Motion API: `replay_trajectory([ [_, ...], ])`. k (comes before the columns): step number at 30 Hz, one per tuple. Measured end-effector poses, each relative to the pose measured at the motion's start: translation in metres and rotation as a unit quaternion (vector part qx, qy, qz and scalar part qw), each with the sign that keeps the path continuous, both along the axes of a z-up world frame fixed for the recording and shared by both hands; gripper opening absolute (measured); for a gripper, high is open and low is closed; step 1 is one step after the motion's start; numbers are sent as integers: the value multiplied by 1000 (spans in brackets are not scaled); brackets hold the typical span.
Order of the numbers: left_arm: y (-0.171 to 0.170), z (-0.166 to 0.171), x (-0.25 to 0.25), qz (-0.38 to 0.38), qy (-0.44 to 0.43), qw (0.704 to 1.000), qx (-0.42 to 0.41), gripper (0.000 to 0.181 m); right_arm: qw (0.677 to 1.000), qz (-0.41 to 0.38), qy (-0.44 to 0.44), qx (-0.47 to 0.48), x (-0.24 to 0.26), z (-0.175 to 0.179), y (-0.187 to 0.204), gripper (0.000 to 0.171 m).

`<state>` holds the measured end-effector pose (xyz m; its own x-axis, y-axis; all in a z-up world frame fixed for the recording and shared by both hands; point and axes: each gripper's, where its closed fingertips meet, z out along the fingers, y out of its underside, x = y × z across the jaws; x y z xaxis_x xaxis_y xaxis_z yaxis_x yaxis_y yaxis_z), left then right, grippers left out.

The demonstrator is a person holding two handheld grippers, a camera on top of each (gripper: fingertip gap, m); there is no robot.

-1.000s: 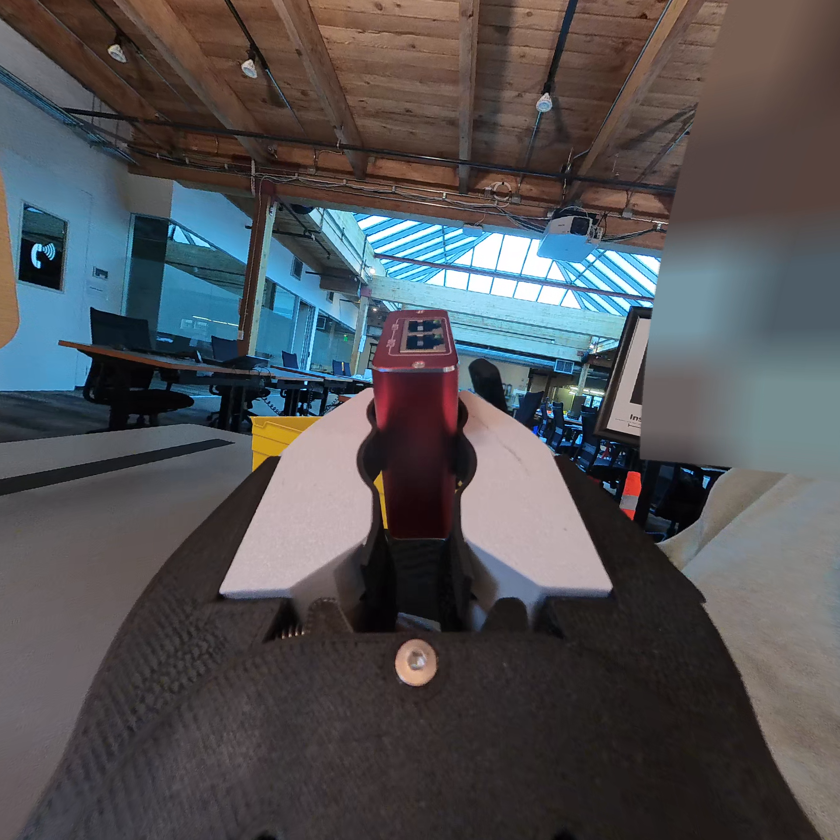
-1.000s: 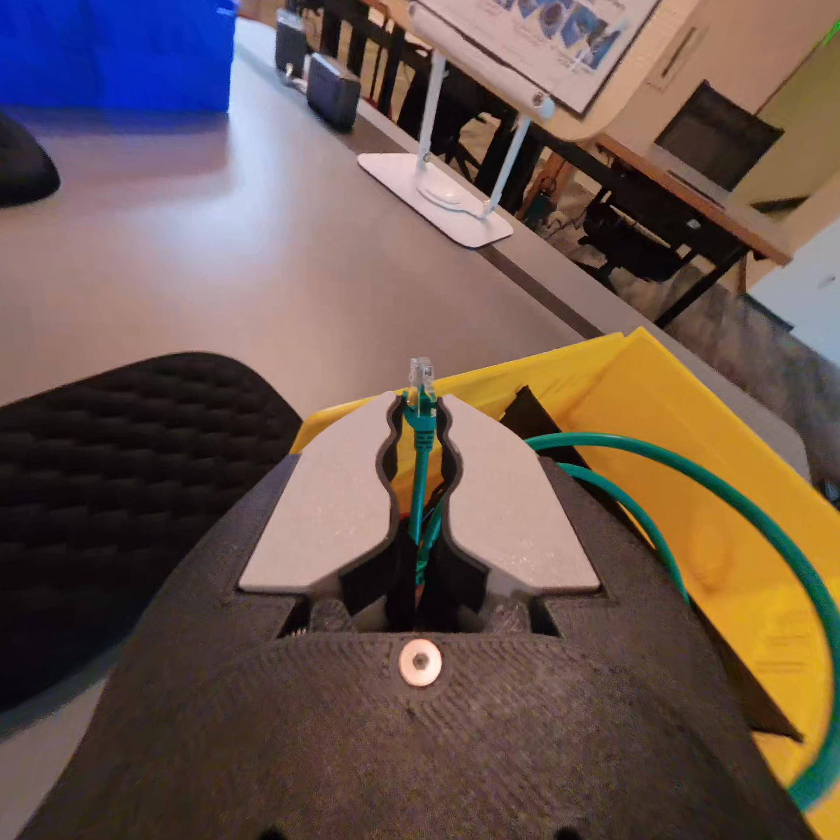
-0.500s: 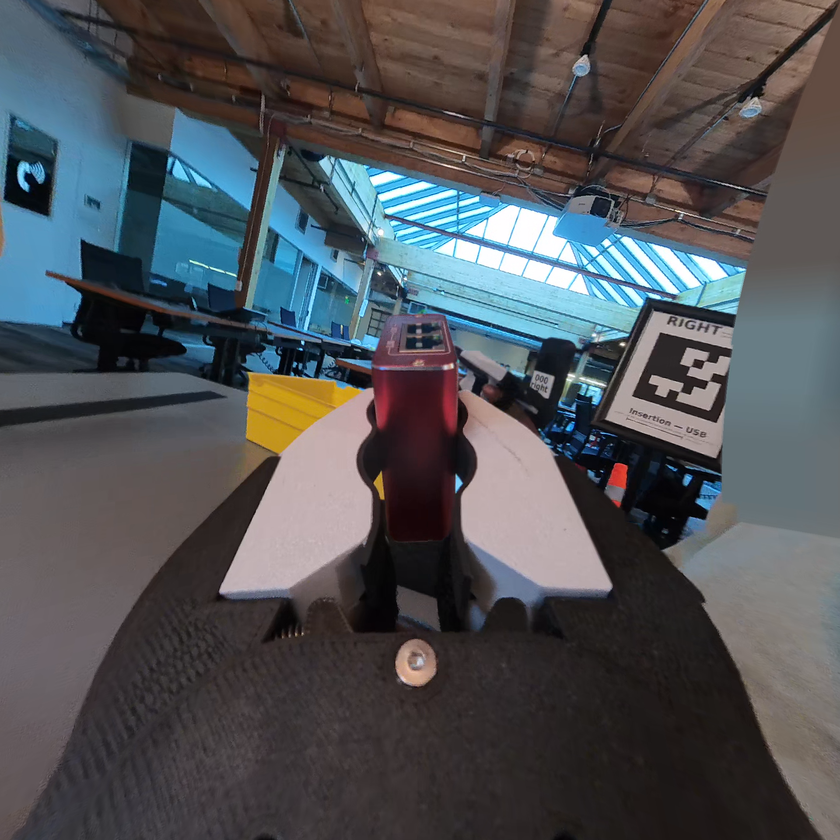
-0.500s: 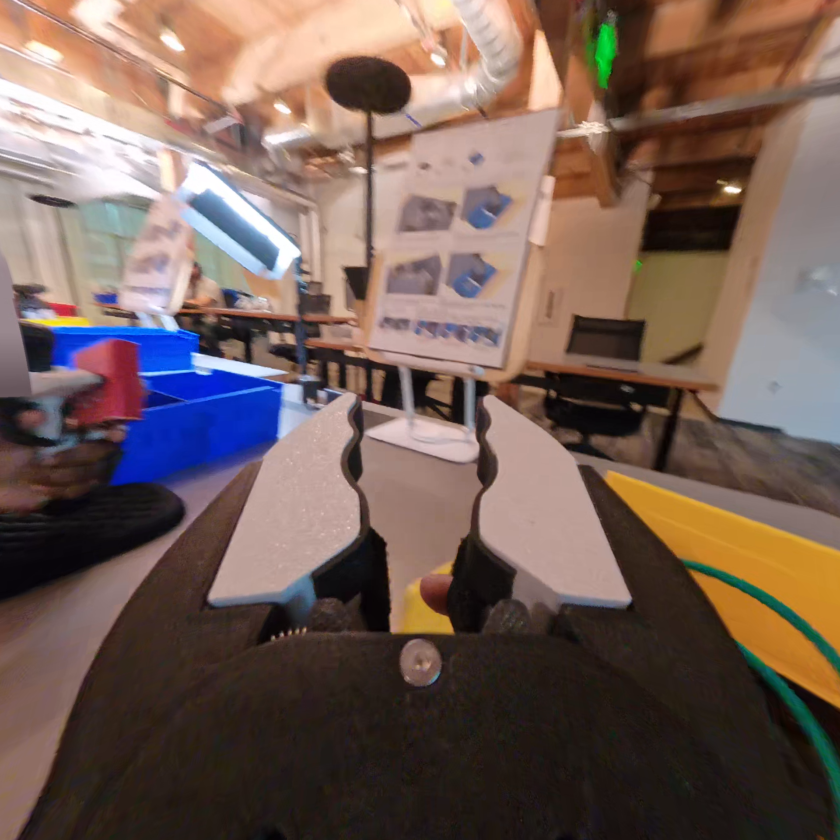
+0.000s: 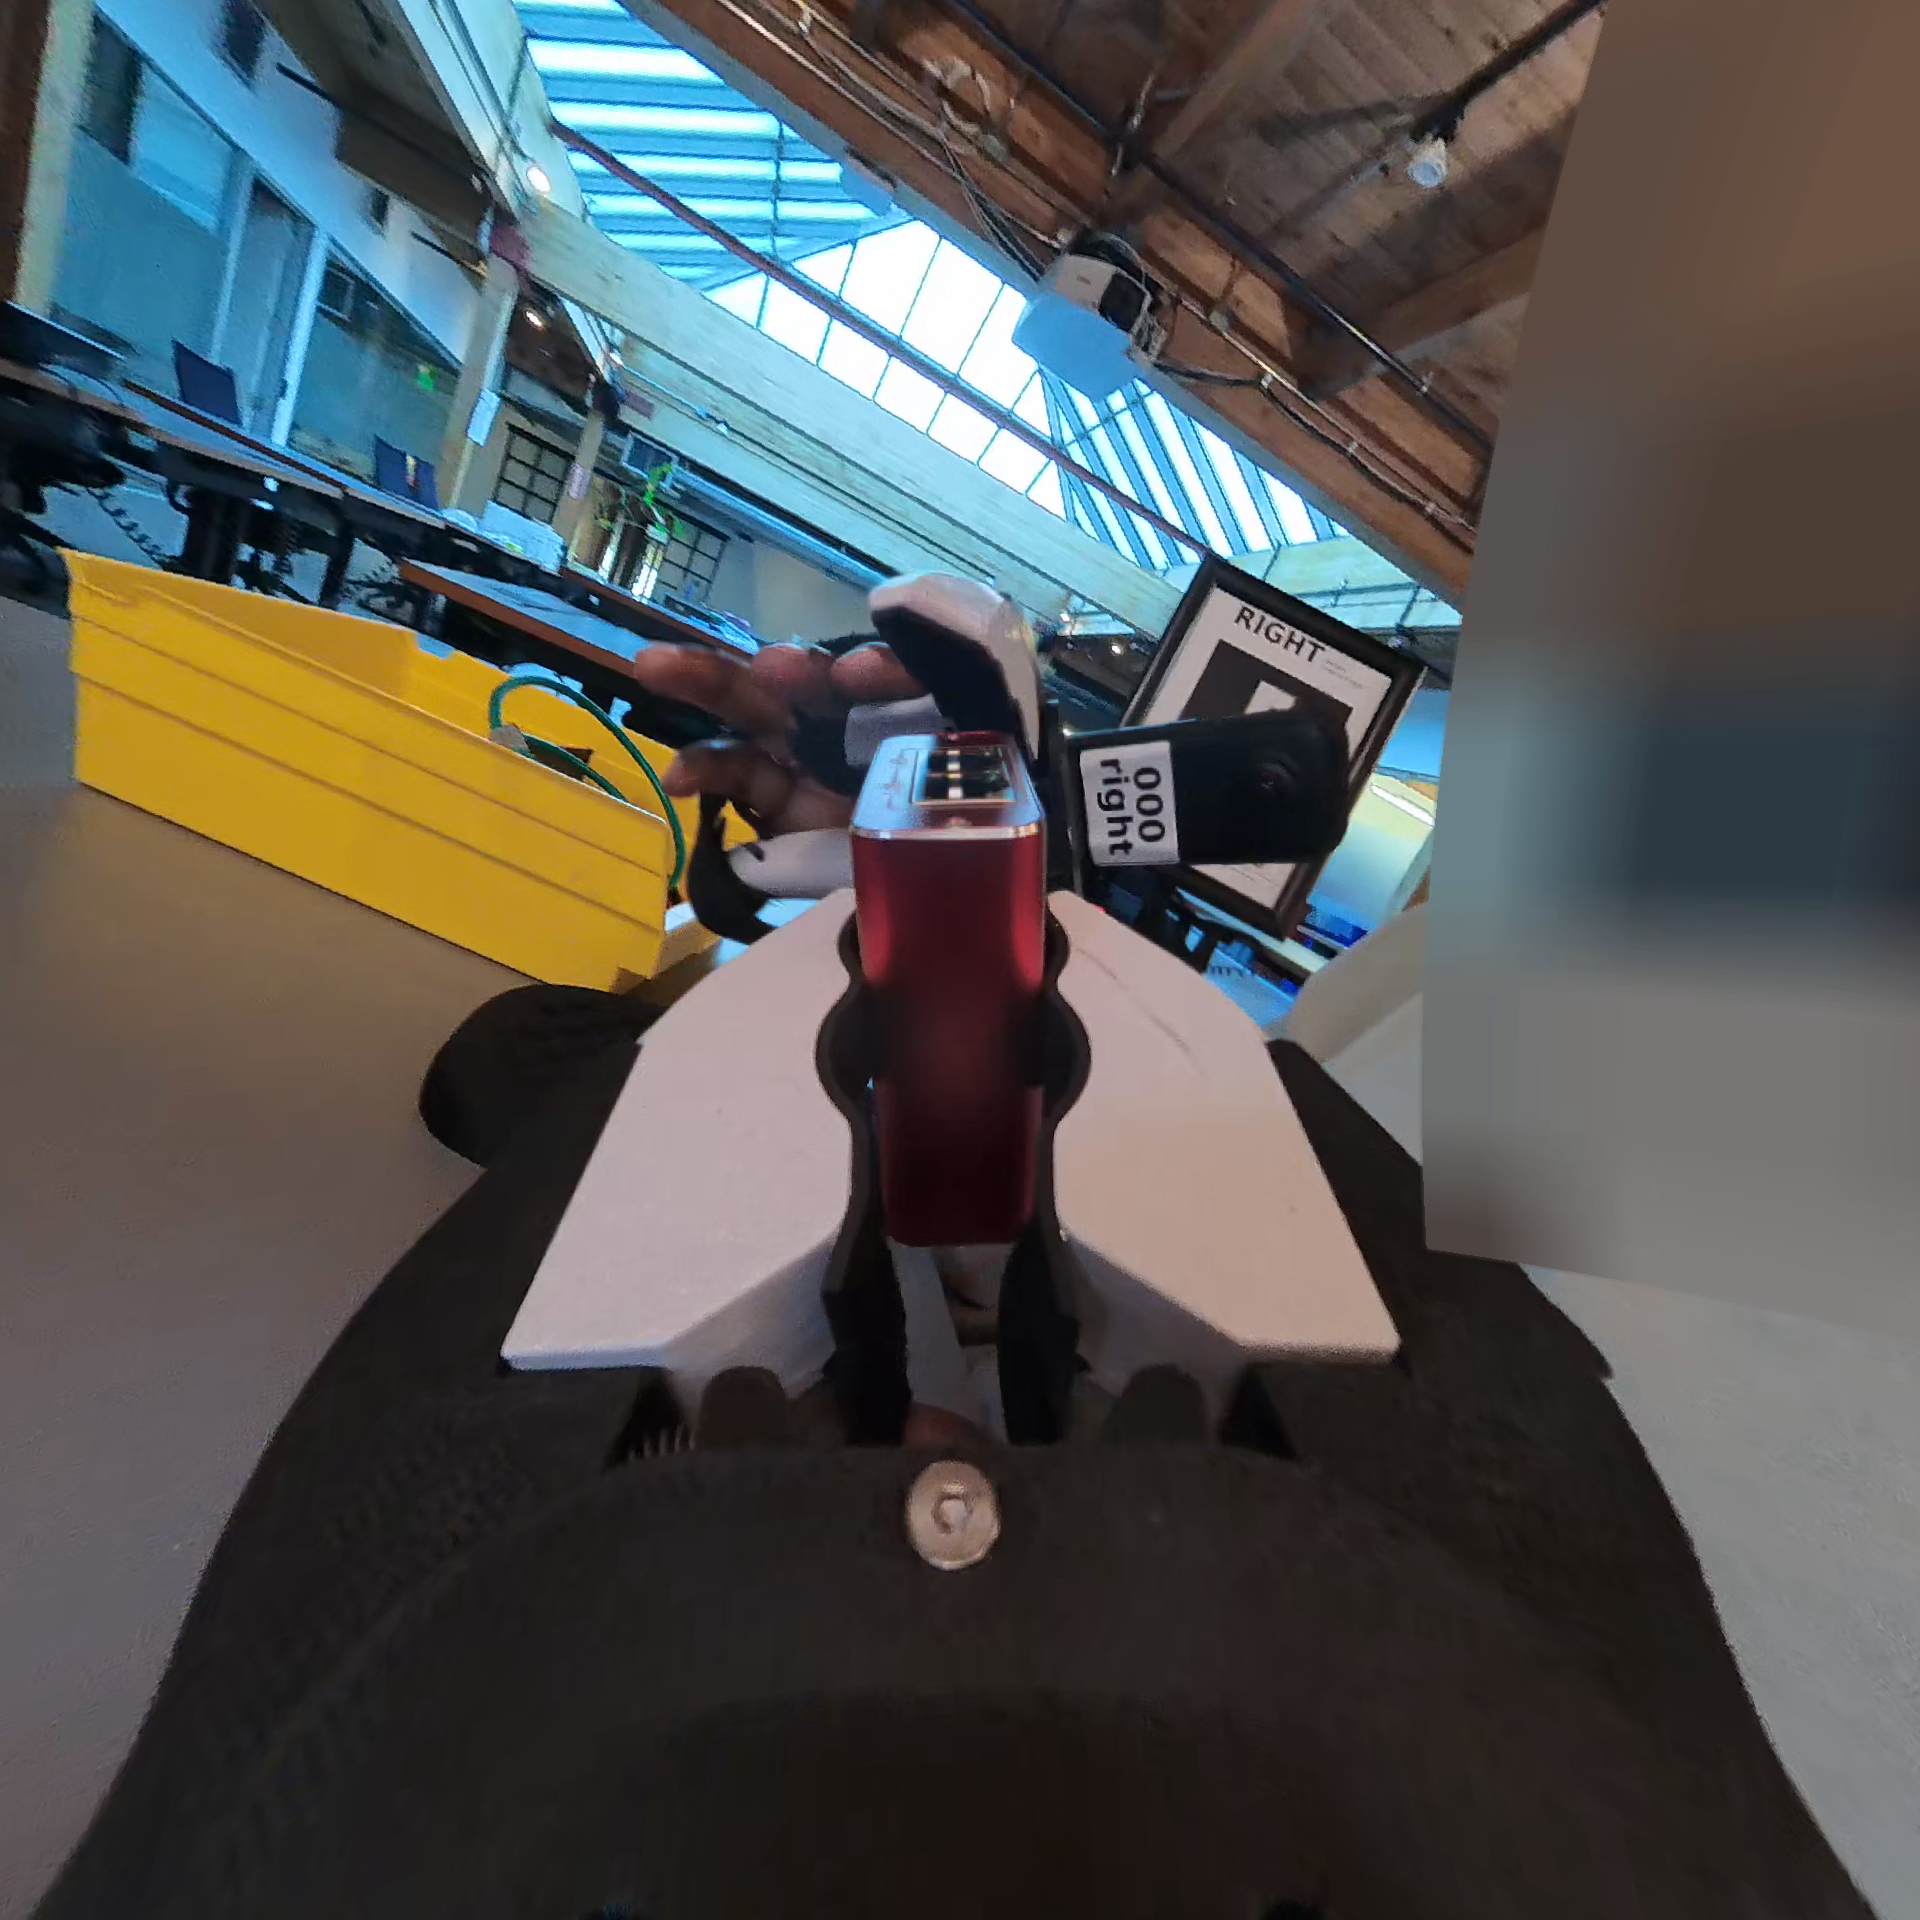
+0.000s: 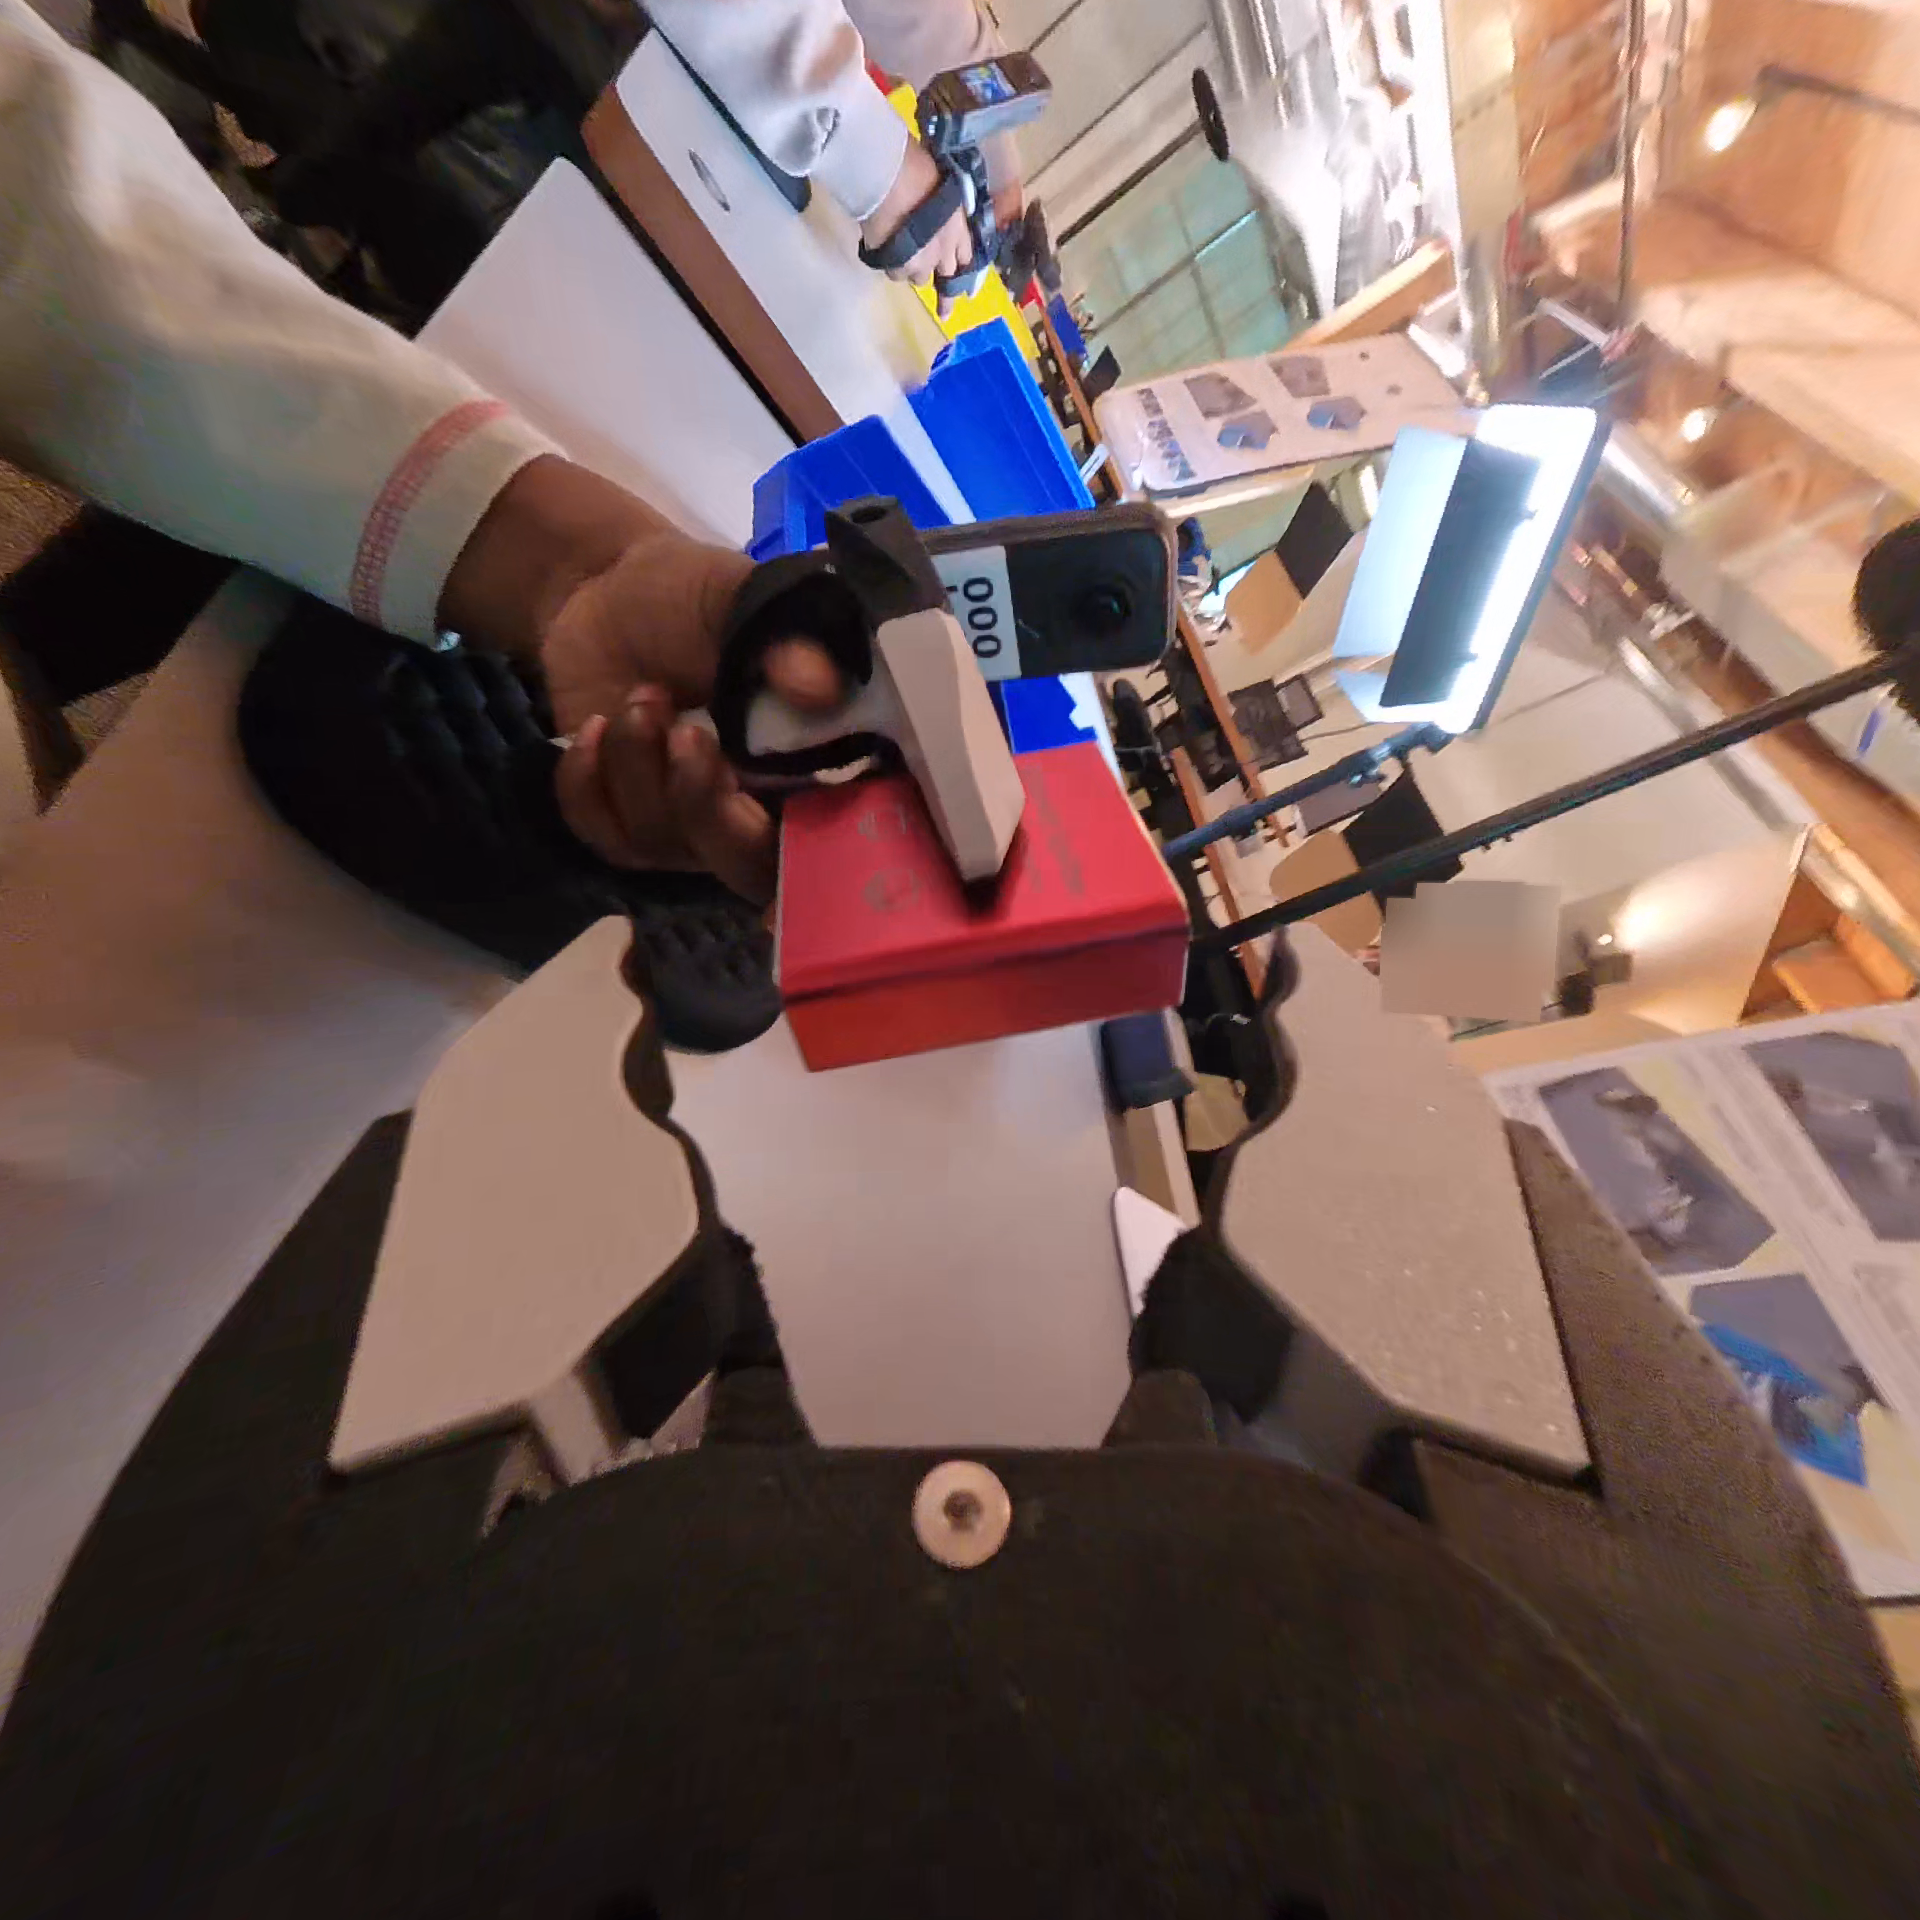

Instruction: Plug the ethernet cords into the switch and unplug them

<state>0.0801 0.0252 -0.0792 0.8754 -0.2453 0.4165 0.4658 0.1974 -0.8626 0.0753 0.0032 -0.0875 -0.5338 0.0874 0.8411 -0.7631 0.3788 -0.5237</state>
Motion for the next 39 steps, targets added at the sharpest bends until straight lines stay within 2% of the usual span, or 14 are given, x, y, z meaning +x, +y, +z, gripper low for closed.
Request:
replay_trajectory([
  [3,2,-1,6,-23,-2,1000,-5,28,999,-16,27,22,-4,-4,2,76],
  [7,4,-1,12,-38,3,999,-2,29,999,-22,33,17,1,-3,5,75],
  [9,2,5,11,-32,4,999,16,42,998,-44,35,-1,-2,4,12,75],
  [12,-7,14,-7,29,0,998,51,50,992,-116,24,-42,-21,20,45,75],
  [14,-12,16,-22,77,-9,995,63,50,977,-198,-1,-75,-44,30,85,75],
  [17,-13,14,-29,97,-18,993,57,50,928,-336,-45,-155,-83,42,168,75],
  [20,-7,6,-29,96,-17,995,30,49,855,-458,-101,-222,-117,42,252,76],
  [24,1,-3,-27,101,12,995,-6,49,780,-547,-200,-230,-154,19,319,75],
  [29,2,-6,-26,97,9,995,-15,49,708,-638,-273,-132,-185,-27,367,76],
  [35,2,-6,-27,98,5,995,-16,49,655,-669,-345,-69,-199,-65,385,76],
  [39,2,-7,-27,99,8,995,-20,49,617,-685,-386,-38,-202,-76,394,76],
])
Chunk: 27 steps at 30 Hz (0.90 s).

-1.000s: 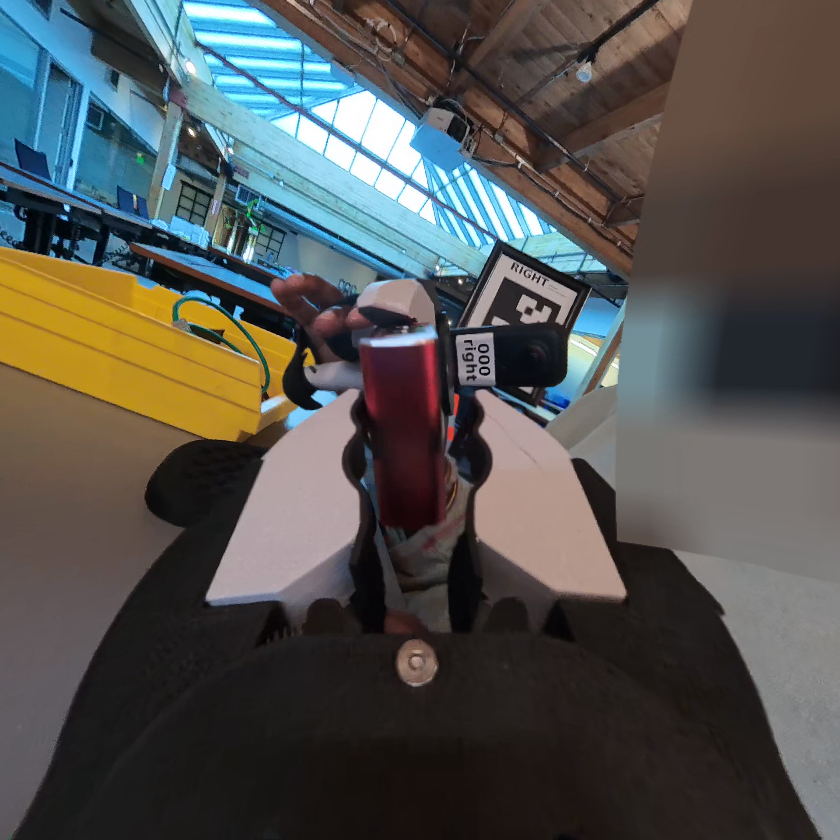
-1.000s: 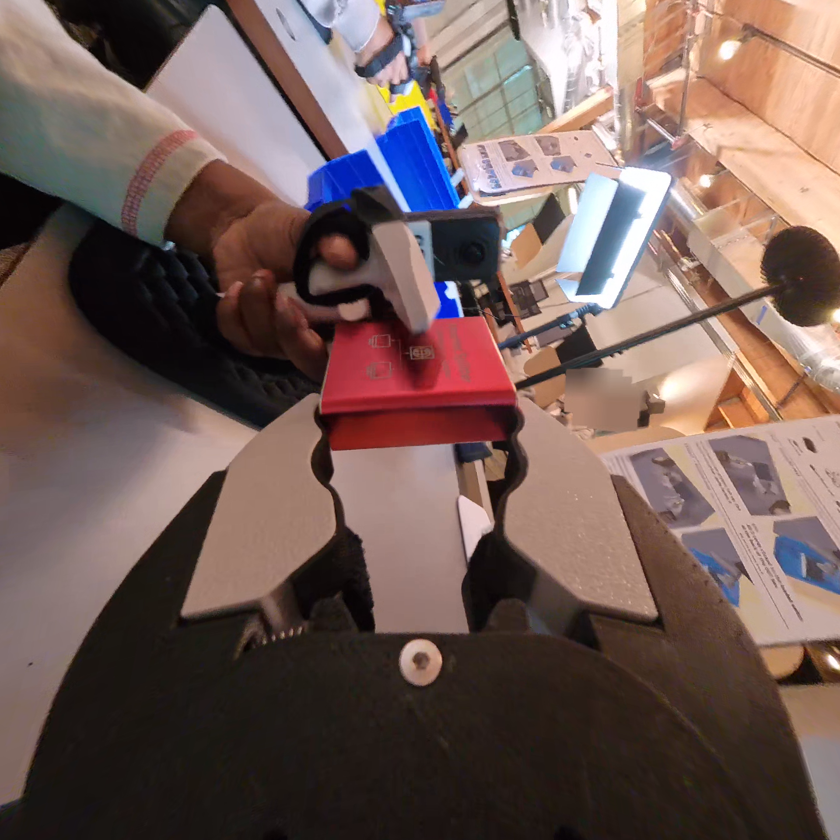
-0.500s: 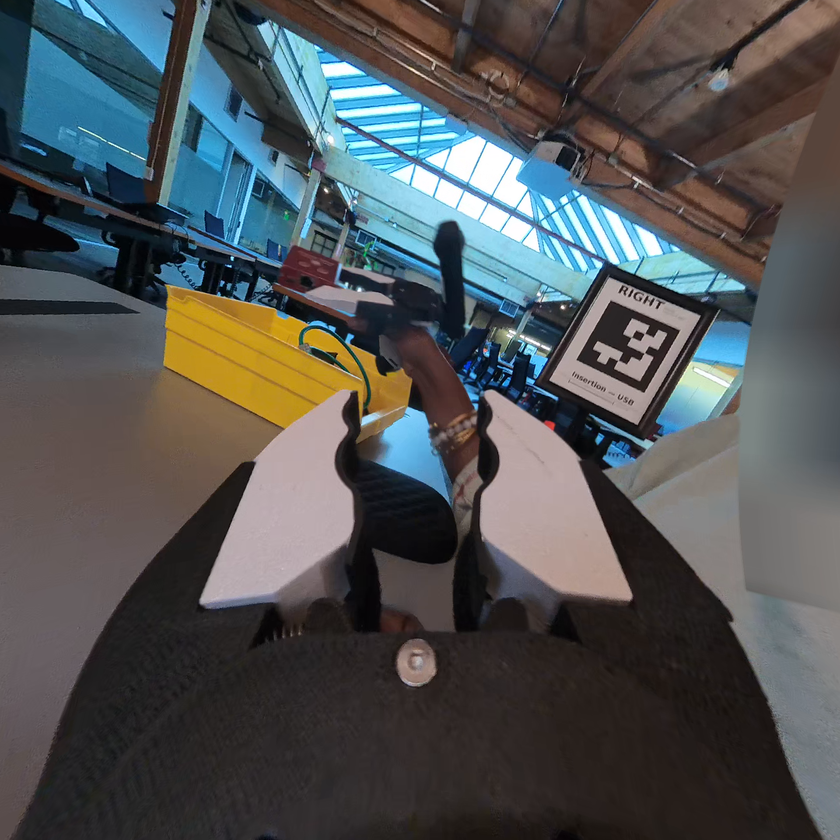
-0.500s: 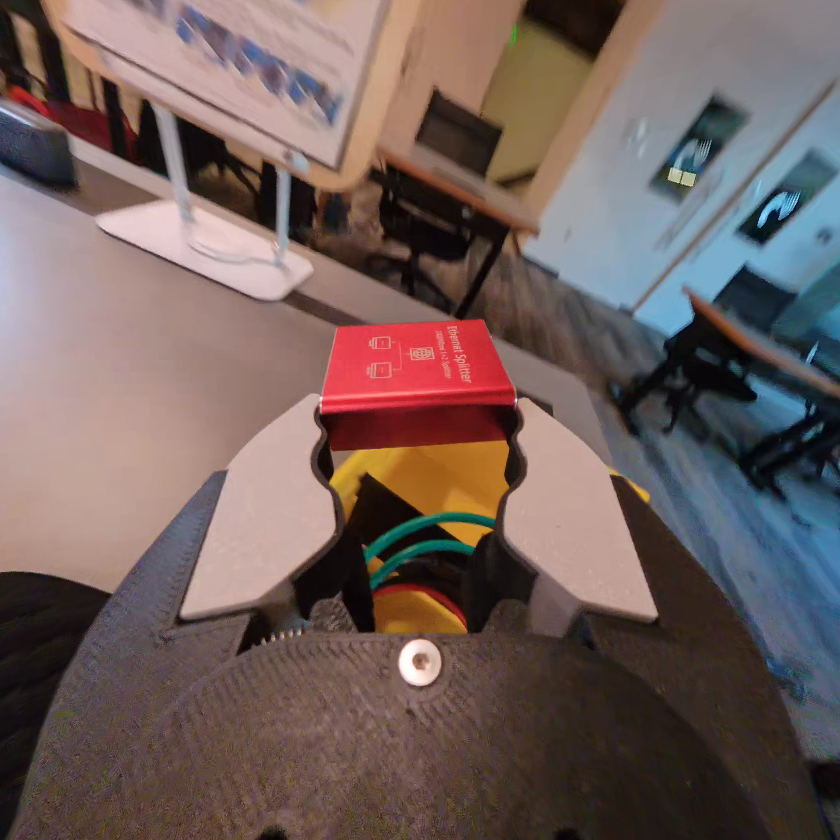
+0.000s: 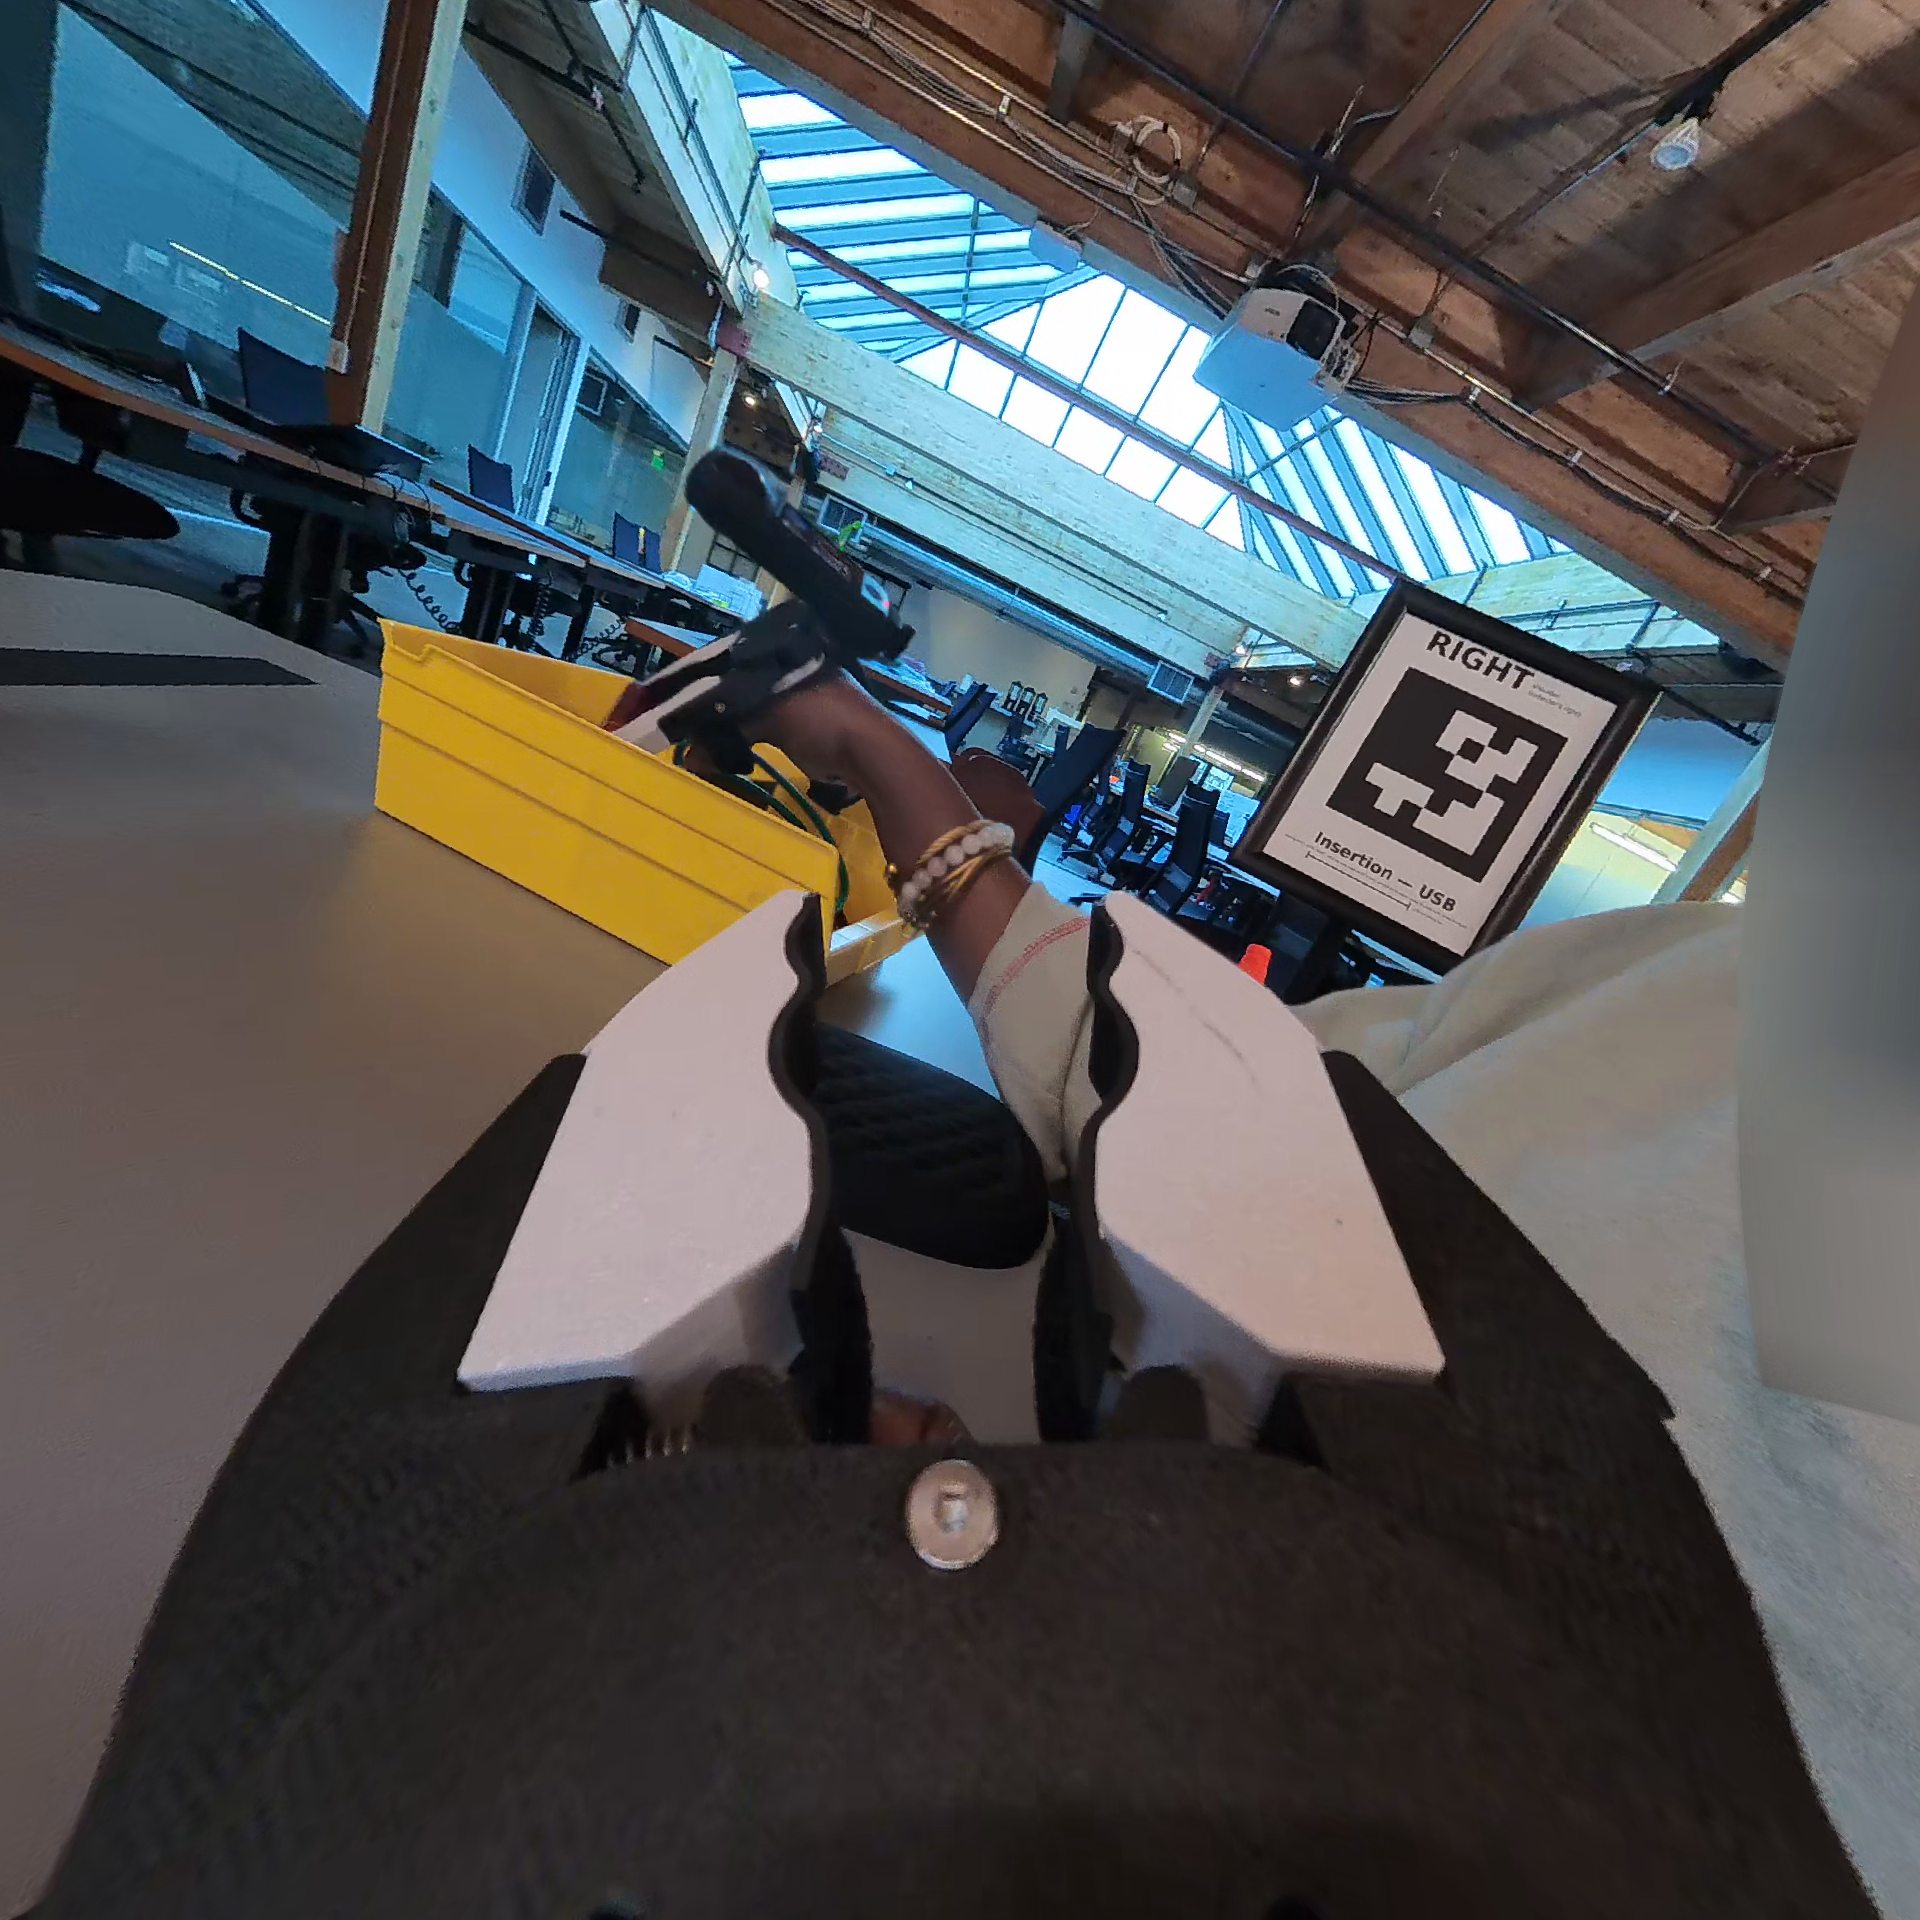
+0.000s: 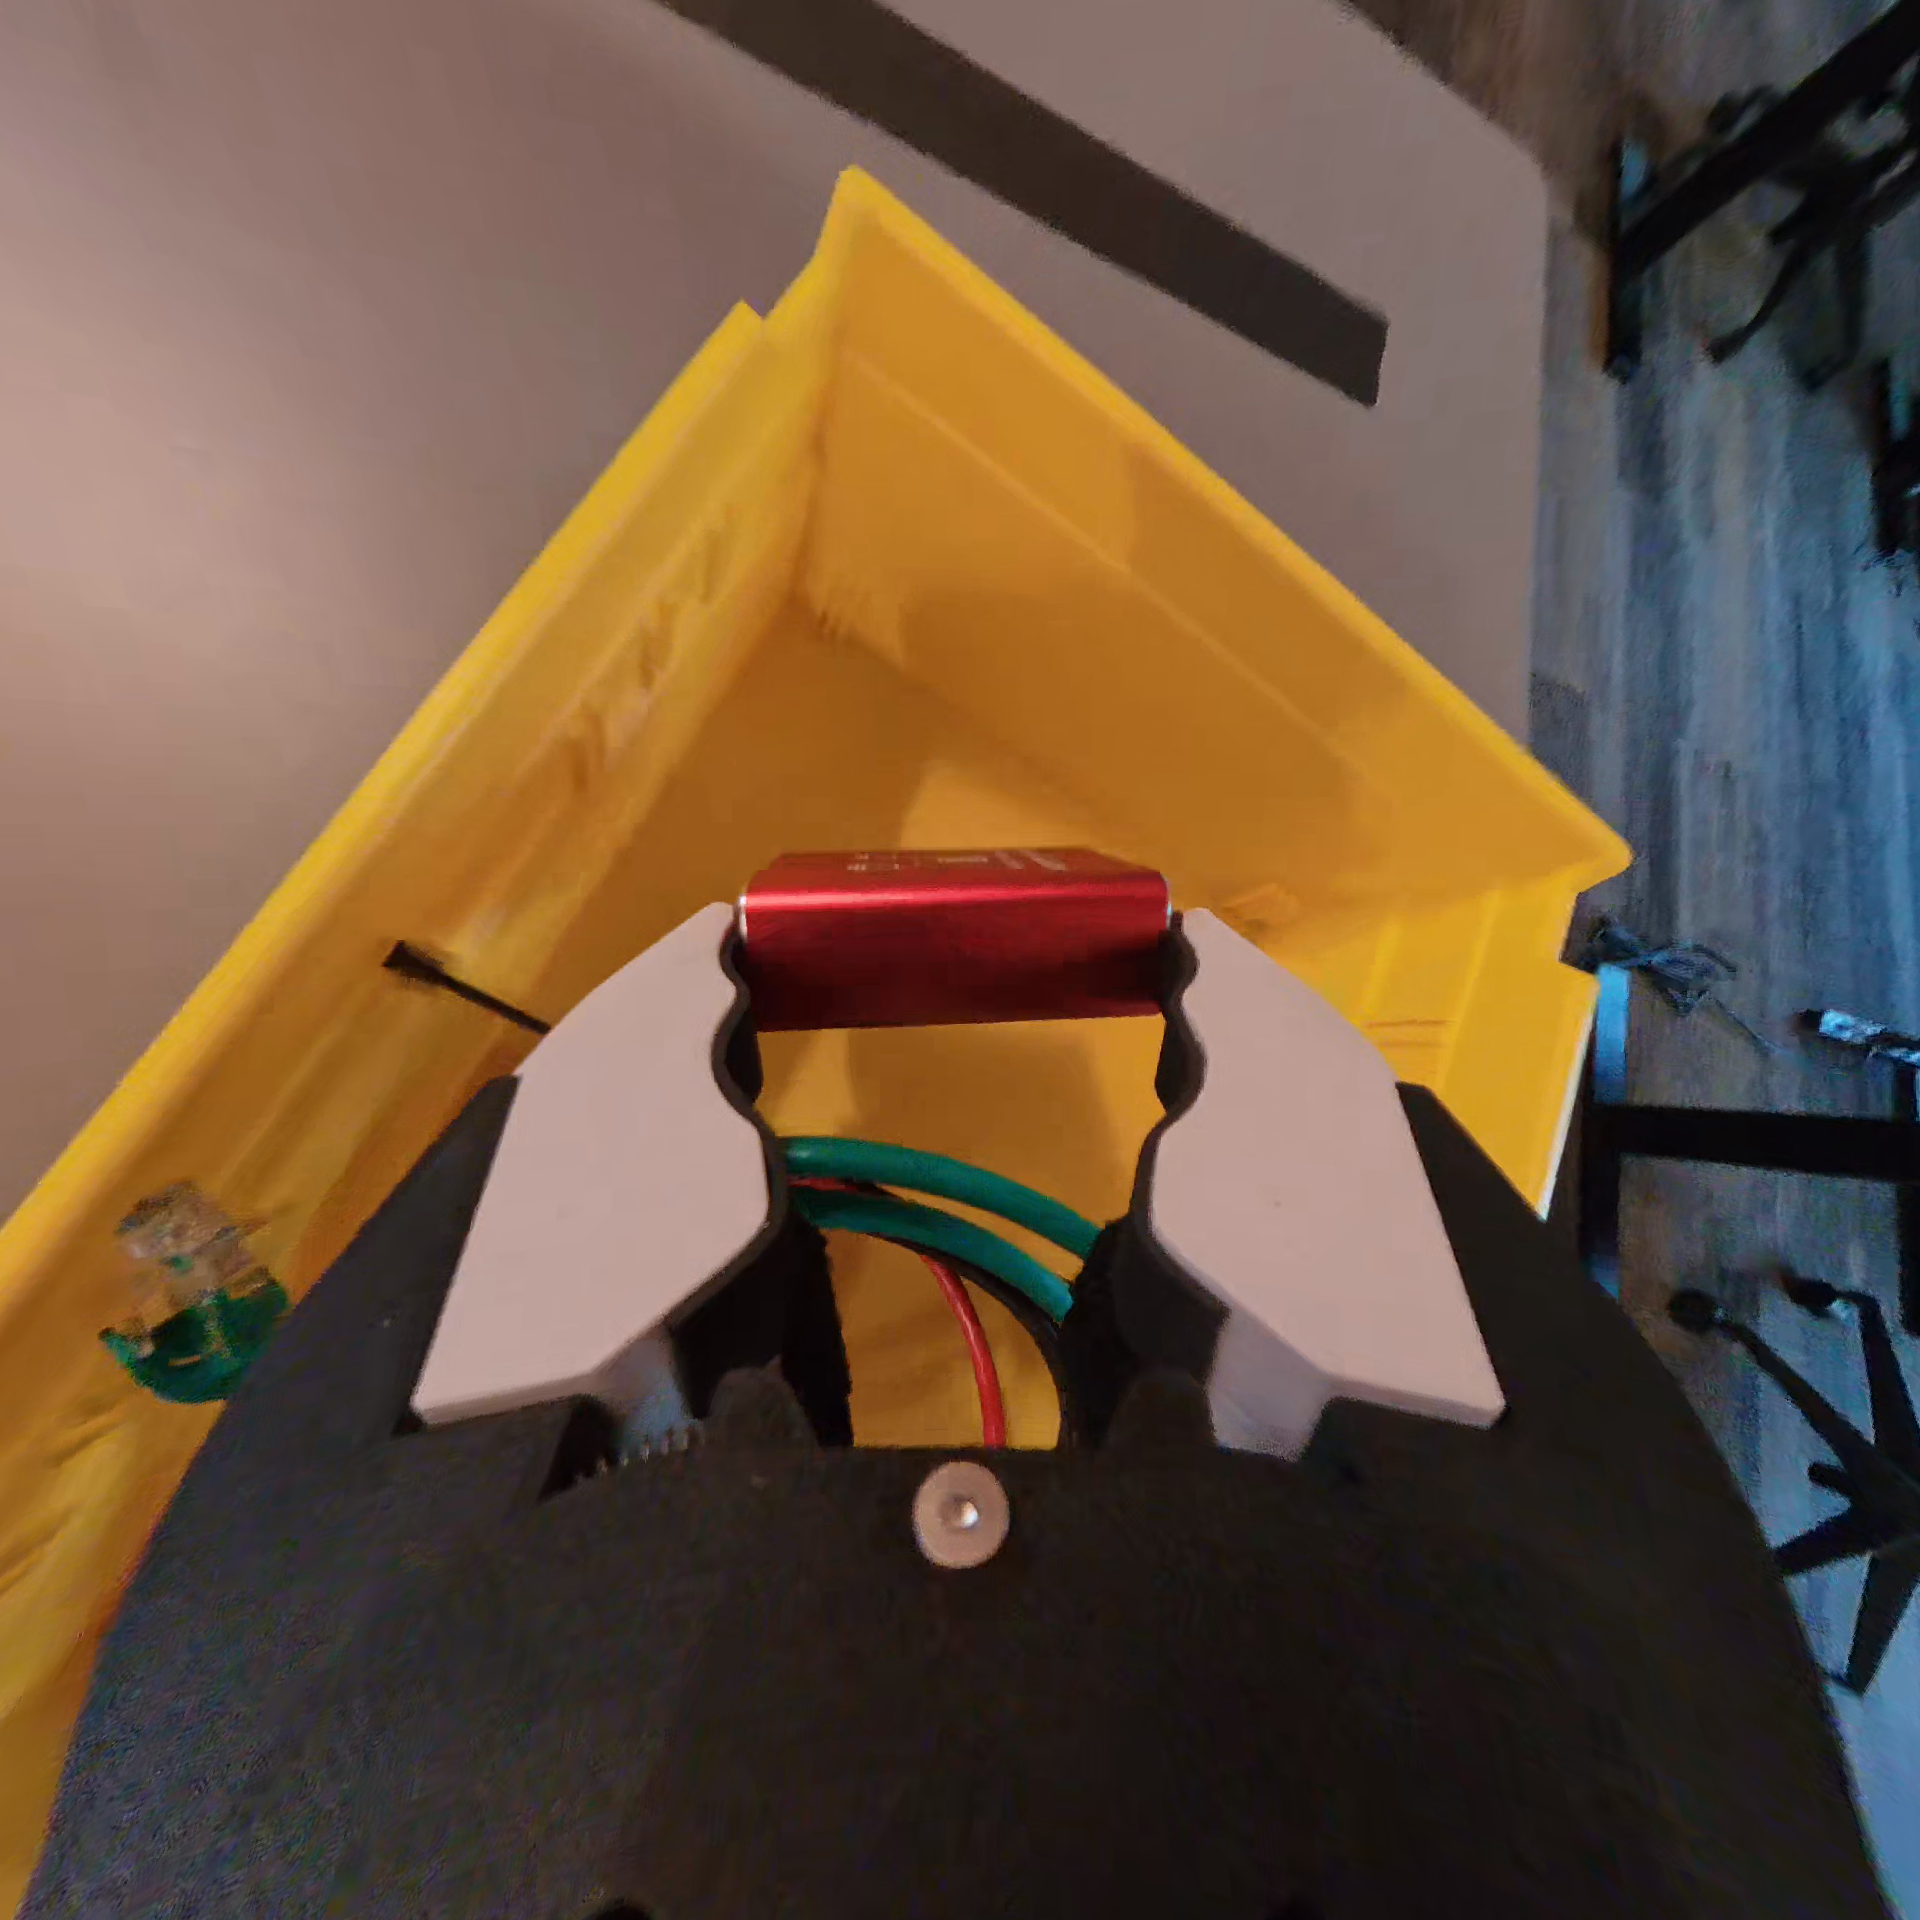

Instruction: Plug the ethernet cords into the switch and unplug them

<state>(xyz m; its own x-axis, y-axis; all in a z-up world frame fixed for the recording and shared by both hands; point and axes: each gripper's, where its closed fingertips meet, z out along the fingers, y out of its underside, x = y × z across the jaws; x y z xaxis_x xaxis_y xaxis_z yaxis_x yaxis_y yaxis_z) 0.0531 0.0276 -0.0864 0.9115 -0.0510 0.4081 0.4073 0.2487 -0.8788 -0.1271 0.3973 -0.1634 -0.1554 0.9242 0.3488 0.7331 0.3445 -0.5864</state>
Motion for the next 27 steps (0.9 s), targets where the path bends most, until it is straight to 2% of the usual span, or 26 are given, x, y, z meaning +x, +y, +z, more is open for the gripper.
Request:
replay_trajectory([
  [4,0,0,-1,3,0,1000,-2,48,997,-44,-40,-39,5,-11,11,75],
  [11,1,-2,-1,6,2,1000,-8,48,994,-54,-49,-83,6,-26,17,75],
  [14,1,-3,-2,7,3,1000,-11,48,996,-51,-1,-70,2,-14,18,82],
  [18,1,-4,-2,10,5,1000,-14,48,993,-48,89,-66,5,24,13,99],
  [20,2,-5,-3,14,7,1000,-19,48,987,-33,137,-73,18,52,0,101],
  [23,2,-5,-3,15,10,1000,-22,48,974,43,200,-95,49,86,-45,96],
  [25,3,-6,-3,17,12,999,-25,48,967,115,195,-115,78,88,-82,85],
  [27,3,-6,-3,20,16,999,-27,48,957,187,153,-160,107,72,-121,73],
])
